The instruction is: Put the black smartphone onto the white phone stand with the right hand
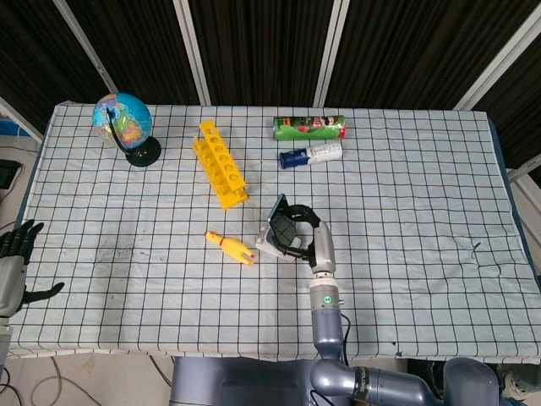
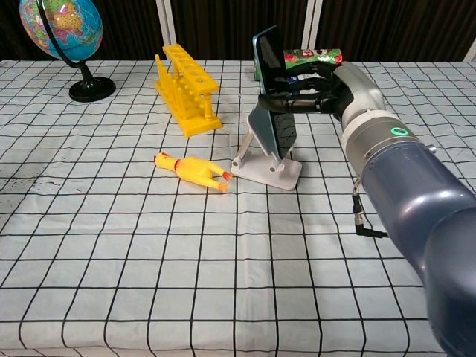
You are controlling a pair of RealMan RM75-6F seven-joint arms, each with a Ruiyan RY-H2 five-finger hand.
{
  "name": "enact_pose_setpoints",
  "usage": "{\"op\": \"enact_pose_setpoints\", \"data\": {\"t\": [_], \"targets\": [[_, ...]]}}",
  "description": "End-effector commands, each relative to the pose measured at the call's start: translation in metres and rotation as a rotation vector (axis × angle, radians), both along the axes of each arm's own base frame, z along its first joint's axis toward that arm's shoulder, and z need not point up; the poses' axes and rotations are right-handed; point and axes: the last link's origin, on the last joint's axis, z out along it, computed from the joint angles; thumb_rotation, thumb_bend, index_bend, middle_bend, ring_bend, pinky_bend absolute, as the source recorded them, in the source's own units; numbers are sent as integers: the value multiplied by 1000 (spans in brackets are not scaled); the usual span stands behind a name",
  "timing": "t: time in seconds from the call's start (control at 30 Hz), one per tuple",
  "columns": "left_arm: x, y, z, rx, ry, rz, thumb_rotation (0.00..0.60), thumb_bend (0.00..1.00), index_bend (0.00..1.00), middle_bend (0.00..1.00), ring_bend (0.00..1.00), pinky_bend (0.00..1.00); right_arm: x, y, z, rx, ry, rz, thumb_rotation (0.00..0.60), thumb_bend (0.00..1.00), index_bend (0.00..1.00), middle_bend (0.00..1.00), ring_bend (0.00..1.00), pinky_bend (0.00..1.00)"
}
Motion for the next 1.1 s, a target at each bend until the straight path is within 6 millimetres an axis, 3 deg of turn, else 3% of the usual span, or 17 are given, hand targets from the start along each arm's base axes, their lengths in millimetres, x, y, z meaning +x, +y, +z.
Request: {"op": "enact_pose_setpoints", "data": {"t": [0.03,1.1], "targets": [[0,0,0,1,-1,1,600,0,0,0,0,0,1,1,-2,2,-2,-1,600,417,807,775,511,140],[0,2,0,-2,-9,13,600,0,0,0,0,0,3,2,-22,-6,1,-5,600,419,806,736,510,140]]}}
